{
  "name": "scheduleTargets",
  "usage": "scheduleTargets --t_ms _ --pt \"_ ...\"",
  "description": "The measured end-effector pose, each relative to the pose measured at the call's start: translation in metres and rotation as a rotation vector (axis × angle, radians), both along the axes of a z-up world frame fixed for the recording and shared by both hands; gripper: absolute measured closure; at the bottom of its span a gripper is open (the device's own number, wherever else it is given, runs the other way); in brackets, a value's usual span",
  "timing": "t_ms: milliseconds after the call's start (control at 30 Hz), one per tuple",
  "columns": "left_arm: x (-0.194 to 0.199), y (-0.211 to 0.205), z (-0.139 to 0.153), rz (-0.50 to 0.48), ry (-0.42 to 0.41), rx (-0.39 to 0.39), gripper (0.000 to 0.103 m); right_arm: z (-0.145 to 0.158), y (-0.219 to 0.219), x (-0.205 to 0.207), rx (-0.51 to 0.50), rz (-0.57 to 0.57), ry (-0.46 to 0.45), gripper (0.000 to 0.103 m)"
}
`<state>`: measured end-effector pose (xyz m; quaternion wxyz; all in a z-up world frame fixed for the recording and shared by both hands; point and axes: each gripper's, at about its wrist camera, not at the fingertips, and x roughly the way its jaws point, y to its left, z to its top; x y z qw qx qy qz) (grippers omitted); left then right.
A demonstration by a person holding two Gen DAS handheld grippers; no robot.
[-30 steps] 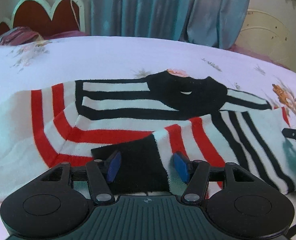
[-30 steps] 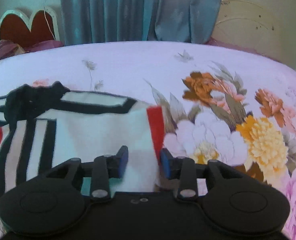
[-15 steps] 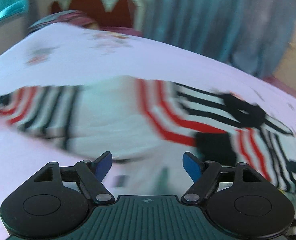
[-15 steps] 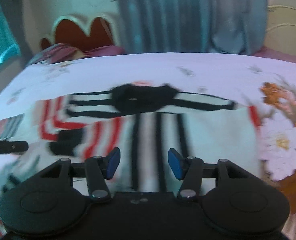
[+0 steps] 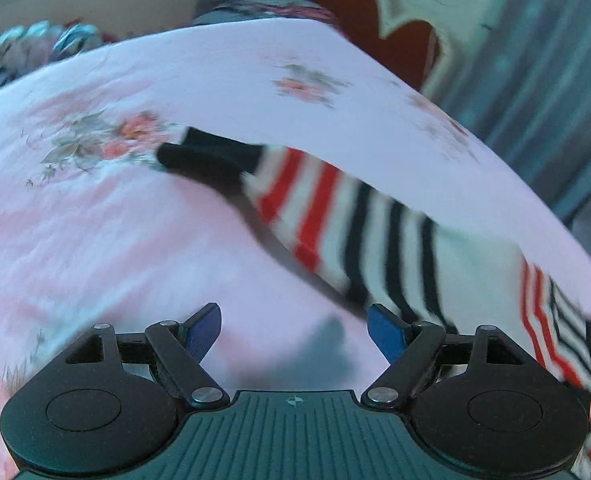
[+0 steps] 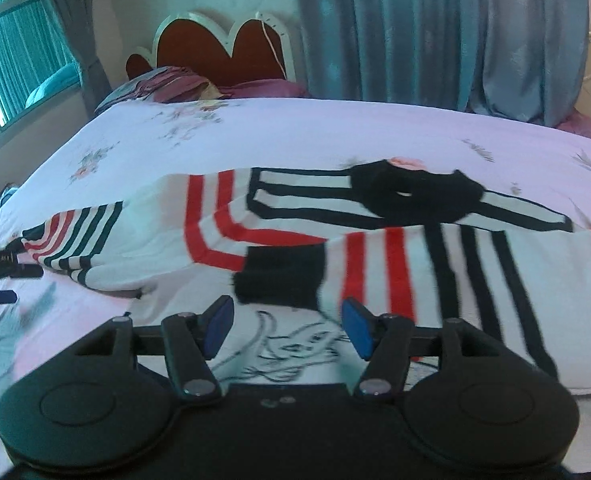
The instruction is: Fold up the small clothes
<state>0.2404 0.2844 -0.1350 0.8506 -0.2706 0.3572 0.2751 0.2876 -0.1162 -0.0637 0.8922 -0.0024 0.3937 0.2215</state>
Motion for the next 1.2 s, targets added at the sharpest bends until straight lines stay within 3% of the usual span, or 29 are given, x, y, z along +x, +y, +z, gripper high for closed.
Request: scheduleTargets --t_ms 133,300,333,367,433,533,700,833,1000,1100,1200 --pt "0.014 0.044 -0.012 0.061 -0.065 -0.083 0.024 -0.005 0.021 0.003 -0.023 -0.006 0.011 0.044" --pt "0.034 0.07 -0.016 0.076 -0.124 -0.103 0.026 -0.013 0.038 0.013 -0.042 -0.04 0.02 0.044" --pt "0.037 0.072 -0.017 0.077 -0.132 -0.092 0.046 -0.015 0.04 0.016 -0.046 -0.048 0.021 0.044" --pt "0.04 0.075 -0.019 0.072 -0.128 -0.085 0.072 -0.016 0.042 0.019 -0.047 -0.058 0.021 0.044" --pt "0.042 0.085 -0.025 0.084 -0.128 -0.104 0.094 -0.019 0.045 0.025 -0.054 -0.075 0.021 0.044" --pt "0.041 0.088 -0.028 0.083 -0.151 -0.11 0.096 -0.022 0.046 0.035 -0.065 -0.102 0.014 0.045" --pt "0.045 0.069 -0.006 0.028 -0.202 -0.037 0.098 -0.027 0.035 0.048 -0.099 -0.176 -0.004 0.045" --pt "0.061 0.03 0.033 -0.126 -0.284 0.037 0.098 -0.048 0.026 0.059 -0.113 -0.185 0.076 0.046" --pt "0.096 -0.067 0.079 -0.434 -0.389 0.072 0.098 -0.03 0.009 0.054 -0.03 -0.195 0.05 0.046" --pt "0.113 -0.137 0.086 -0.624 -0.406 0.056 0.098 -0.016 -0.013 0.045 0.0 -0.222 0.021 0.045" --pt "0.124 -0.216 0.074 -0.822 -0.388 0.052 0.098 -0.007 -0.045 0.035 0.019 -0.273 0.009 0.045"
